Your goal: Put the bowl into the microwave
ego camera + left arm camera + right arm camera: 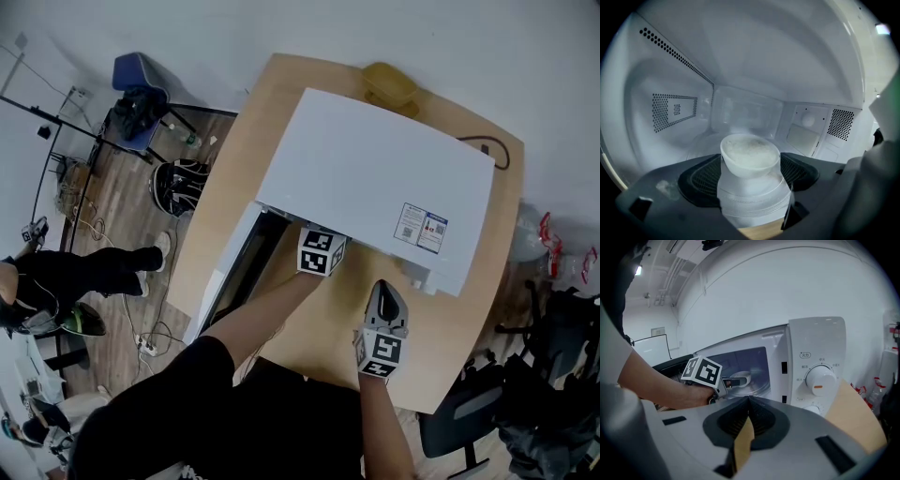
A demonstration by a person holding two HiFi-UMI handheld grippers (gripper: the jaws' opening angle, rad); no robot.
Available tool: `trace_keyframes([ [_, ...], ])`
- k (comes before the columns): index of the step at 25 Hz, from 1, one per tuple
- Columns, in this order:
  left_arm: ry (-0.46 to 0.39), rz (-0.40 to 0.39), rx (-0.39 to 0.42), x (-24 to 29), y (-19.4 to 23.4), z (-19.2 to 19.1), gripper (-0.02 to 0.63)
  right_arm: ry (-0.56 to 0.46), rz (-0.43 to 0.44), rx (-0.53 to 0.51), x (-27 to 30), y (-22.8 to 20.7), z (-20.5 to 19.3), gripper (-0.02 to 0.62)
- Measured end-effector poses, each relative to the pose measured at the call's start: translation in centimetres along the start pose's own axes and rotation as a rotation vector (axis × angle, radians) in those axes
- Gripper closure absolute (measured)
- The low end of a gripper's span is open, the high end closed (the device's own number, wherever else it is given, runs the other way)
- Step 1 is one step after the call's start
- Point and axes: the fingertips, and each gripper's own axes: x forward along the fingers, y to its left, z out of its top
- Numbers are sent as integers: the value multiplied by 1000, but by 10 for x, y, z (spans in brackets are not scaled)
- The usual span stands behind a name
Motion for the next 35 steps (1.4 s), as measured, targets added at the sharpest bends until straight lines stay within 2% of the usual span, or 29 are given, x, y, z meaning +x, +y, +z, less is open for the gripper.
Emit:
trace_keyframes([
  [11,-4,-34,3,-42,-11,2,236,-36,-10,-8,-18,11,10,535],
  [16,-26,-77,50,-86,-25,6,236,-65,-14,-20,-41,26,14,535],
  [20,-32,-95,26,-130,-32,2,236,-84,-33,-33,-68,38,11,535],
  [30,-66,-168,68,-255,-79,12,236,-120,-69,-88,-156,77,1,535],
  [35,-130,-227,39,-327,-110,18,238,-122,-65,-64,-204,97,-8,535],
])
